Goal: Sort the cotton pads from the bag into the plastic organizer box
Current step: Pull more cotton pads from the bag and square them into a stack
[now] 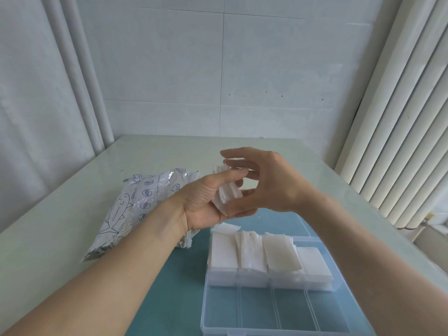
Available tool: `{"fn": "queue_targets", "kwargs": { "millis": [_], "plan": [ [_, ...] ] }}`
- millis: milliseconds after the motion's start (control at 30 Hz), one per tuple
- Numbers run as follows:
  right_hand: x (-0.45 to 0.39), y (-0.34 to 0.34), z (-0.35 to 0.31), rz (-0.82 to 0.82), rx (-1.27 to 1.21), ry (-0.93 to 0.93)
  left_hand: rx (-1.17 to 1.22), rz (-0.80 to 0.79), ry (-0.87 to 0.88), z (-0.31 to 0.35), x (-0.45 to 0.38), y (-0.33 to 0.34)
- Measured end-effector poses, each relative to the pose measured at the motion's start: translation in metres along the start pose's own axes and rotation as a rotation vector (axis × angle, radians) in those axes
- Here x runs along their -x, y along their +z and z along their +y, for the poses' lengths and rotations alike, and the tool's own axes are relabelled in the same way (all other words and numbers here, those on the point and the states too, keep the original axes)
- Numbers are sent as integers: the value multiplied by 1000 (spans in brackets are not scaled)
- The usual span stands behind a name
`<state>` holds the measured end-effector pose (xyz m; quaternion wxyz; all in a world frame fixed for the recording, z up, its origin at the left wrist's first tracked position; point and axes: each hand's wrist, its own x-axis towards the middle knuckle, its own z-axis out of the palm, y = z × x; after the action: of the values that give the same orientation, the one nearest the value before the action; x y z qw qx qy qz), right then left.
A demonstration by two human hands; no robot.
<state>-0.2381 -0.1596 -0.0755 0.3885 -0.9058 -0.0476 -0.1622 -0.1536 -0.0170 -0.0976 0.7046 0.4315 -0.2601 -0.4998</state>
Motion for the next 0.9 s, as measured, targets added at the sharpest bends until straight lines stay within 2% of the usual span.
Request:
{"fn": "queue_targets", "kwargs": {
  "millis": [133,200,367,533,667,700,900],
  "plan": [
    [1,-1,-4,-74,236,16,-158,-67,-39,0,3,3],
    [1,0,-5,-85,240,7,-143,-71,-33,-2,1,1],
    [1,6,-5,10,249,-70,-134,-112,-52,-2,4,3],
    [0,4,-1,11,168,-16,-148,-46,-53,0,5,5],
    [6,-28,10,-267,-161,65,-350,-15,-113,3,6,1],
    [7,-31,12,-285,-205,69,-376,-32,-130,3,6,1],
    [1,-17,19,-150,-173,113,-310,-173,-103,-4,-1,-9]
  ]
}}
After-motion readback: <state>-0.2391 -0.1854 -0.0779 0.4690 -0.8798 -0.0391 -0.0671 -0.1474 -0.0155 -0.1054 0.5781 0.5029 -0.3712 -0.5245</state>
